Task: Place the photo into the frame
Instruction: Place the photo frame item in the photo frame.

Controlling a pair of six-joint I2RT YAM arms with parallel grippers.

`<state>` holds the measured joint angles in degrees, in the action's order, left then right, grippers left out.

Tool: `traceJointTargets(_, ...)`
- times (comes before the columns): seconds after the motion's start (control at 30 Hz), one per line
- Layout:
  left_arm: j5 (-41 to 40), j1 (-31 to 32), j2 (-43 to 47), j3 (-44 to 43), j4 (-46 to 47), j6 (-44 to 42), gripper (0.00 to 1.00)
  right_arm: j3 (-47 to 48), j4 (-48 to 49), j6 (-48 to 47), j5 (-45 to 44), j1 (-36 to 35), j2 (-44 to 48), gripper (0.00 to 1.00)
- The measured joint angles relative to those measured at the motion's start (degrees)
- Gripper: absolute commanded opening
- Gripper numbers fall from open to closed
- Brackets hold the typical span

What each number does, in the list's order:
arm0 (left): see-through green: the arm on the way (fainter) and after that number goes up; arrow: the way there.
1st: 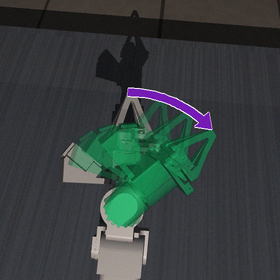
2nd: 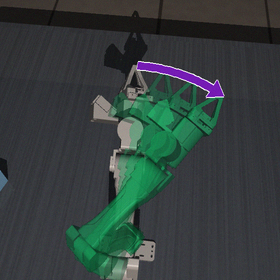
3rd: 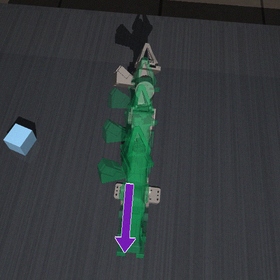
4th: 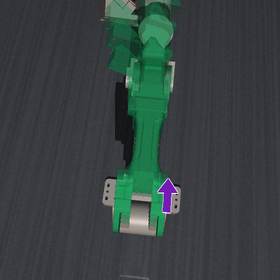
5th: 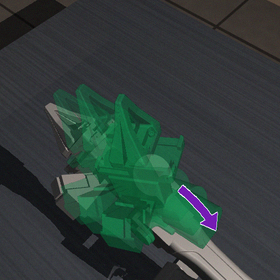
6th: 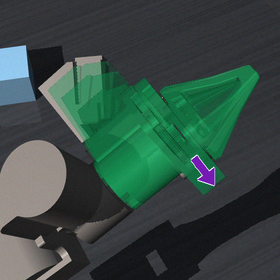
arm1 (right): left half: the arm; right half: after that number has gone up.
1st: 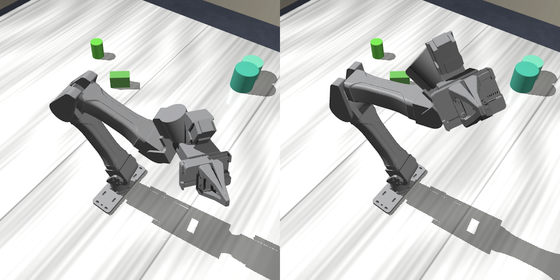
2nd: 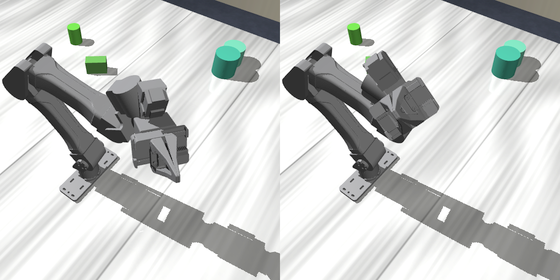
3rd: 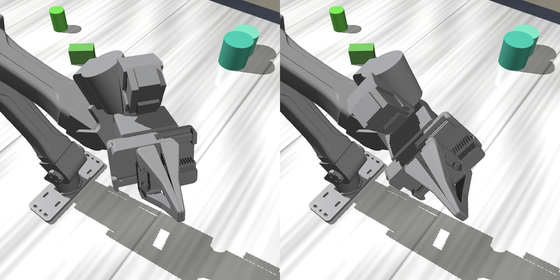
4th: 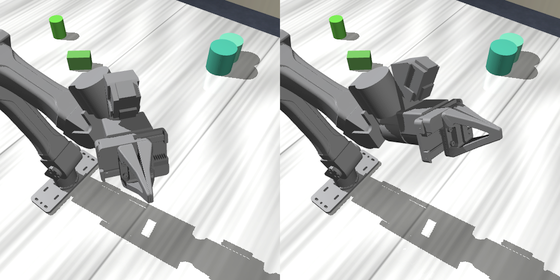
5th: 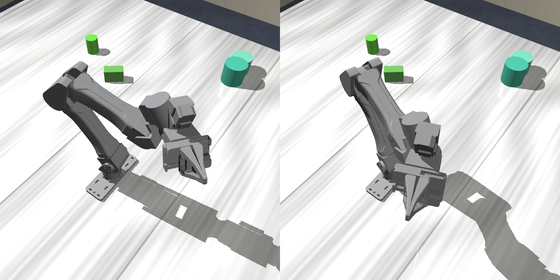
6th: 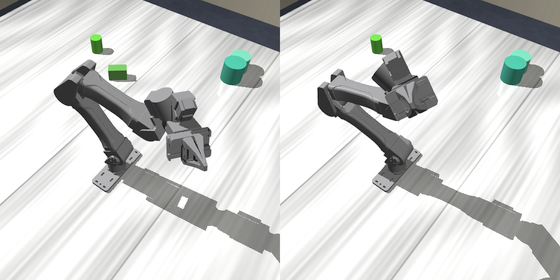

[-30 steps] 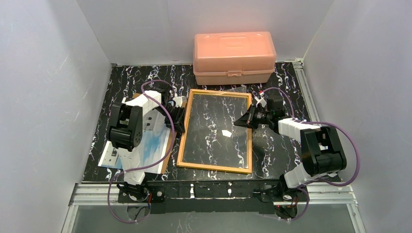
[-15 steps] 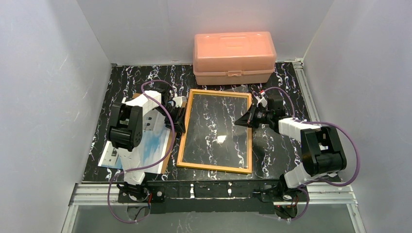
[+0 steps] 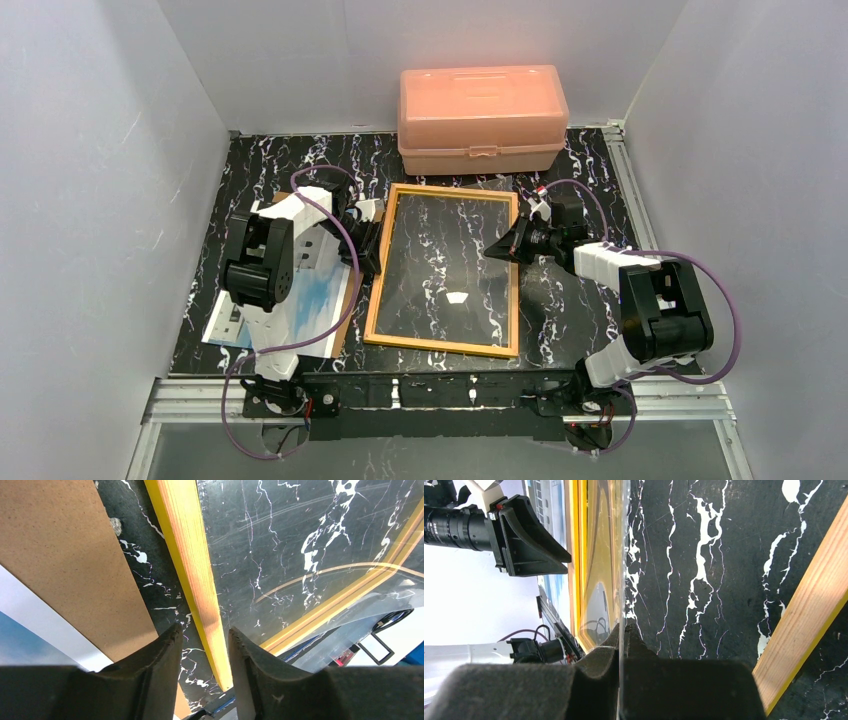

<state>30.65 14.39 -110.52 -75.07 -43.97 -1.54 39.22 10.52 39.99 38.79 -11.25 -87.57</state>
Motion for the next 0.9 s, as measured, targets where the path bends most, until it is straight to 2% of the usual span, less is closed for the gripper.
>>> traceJointTargets(0.2, 0.00, 0.00, -0.22, 0.00, 0.04, 0.09, 0.26, 0.00, 0.42, -0.28, 0.96, 0.00, 1.79, 0.01)
traceJointTargets(0.7, -0.04, 0.00, -1.60, 0.00, 0.33, 0.07, 0.20, -0.57, 10.97, 4.33, 4.50, -0.02, 4.55, 0.01)
traceJointTargets(0.9, 0.20, 0.00, -1.60, 0.00, 0.44, 0.09, 0.15, -2.08, 15.89, 9.84, 5.33, -0.04, 4.55, 0.01)
